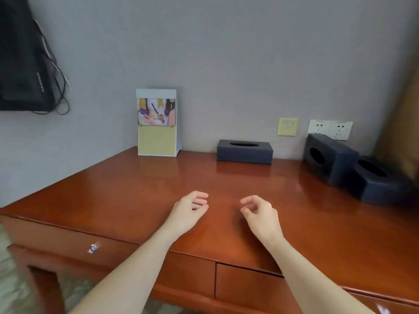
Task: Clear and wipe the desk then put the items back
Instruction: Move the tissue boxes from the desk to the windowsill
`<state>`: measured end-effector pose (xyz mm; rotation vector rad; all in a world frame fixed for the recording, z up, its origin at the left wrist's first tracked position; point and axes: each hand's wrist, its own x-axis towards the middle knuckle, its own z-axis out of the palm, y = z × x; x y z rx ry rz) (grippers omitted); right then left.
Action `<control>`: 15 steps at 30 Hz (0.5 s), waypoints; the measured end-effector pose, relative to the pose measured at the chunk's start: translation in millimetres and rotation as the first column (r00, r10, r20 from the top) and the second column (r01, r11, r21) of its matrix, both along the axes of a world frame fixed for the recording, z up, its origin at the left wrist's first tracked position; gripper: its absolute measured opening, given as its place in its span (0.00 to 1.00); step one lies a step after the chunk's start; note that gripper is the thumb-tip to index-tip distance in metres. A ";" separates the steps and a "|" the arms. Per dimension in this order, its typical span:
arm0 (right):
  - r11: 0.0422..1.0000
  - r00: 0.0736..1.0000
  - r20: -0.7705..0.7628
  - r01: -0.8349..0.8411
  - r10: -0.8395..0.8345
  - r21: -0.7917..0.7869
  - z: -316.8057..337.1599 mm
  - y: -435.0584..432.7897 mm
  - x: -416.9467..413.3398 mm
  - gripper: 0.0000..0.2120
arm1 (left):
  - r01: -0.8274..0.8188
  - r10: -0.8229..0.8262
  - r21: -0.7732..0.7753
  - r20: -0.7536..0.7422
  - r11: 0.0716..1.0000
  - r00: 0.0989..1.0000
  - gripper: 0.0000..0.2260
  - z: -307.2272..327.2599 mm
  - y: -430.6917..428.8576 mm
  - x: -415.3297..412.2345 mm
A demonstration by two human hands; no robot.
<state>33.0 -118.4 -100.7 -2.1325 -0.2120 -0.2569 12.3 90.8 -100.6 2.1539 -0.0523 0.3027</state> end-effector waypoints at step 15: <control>0.956 0.983 0.102 0.118 -0.150 0.269 5.7 79.2 184.7 0.08 | -0.254 0.335 -0.404 0.144 0.879 0.931 0.08 -5.2 72.3 174.8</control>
